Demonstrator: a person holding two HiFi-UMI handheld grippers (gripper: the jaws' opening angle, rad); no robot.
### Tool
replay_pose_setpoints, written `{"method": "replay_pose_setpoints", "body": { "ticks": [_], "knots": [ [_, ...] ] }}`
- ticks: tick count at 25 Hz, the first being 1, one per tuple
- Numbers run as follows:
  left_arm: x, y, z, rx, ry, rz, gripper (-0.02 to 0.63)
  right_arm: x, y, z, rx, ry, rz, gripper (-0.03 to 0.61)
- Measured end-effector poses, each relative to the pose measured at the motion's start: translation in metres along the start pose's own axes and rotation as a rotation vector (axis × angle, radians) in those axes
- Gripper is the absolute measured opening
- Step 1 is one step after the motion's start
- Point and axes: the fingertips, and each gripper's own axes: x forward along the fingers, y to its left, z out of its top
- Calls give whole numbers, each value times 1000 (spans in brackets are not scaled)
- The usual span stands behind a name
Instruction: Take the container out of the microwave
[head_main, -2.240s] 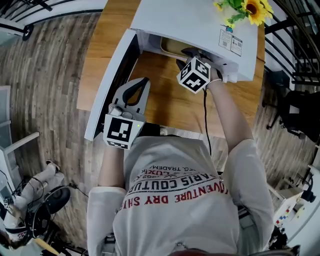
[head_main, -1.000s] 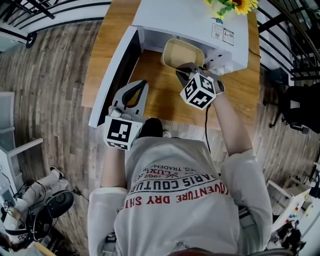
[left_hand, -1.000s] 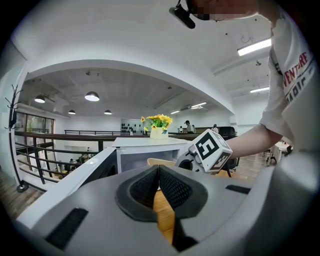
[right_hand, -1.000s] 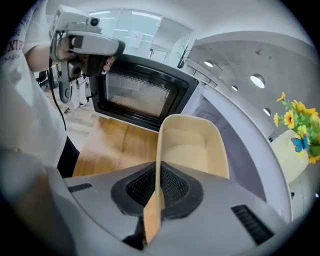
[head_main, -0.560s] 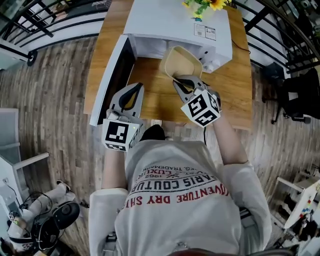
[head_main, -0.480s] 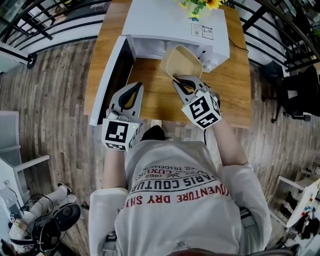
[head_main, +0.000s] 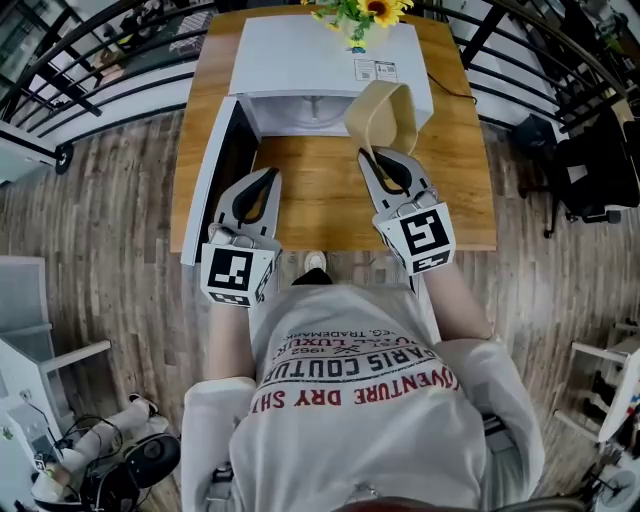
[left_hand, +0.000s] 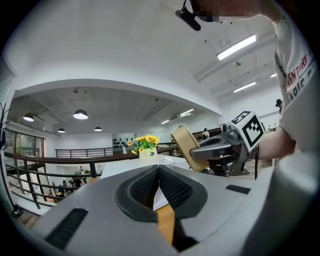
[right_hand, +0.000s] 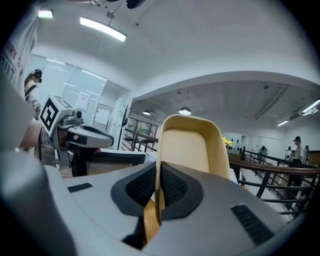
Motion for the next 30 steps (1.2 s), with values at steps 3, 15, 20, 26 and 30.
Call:
{"method": "replay_pose_setpoints", "body": {
  "ticks": [3, 15, 20, 26, 30],
  "knots": [
    [0, -1, 10, 6, -23, -6, 17, -5, -4, 9, 25, -46, -22, 32],
    [10, 14, 10, -11, -21, 5, 17, 4, -19, 9, 83, -106, -100, 29],
    [13, 17, 5, -21, -7, 5, 17, 8, -15, 10, 86, -101, -74, 29],
    [19, 12, -1, -15, 14, -22, 17, 14, -14, 8, 73, -90, -79, 29],
    [20, 13, -5, -25, 20, -21, 17, 18, -13, 5, 73, -88, -78, 29]
  ]
}}
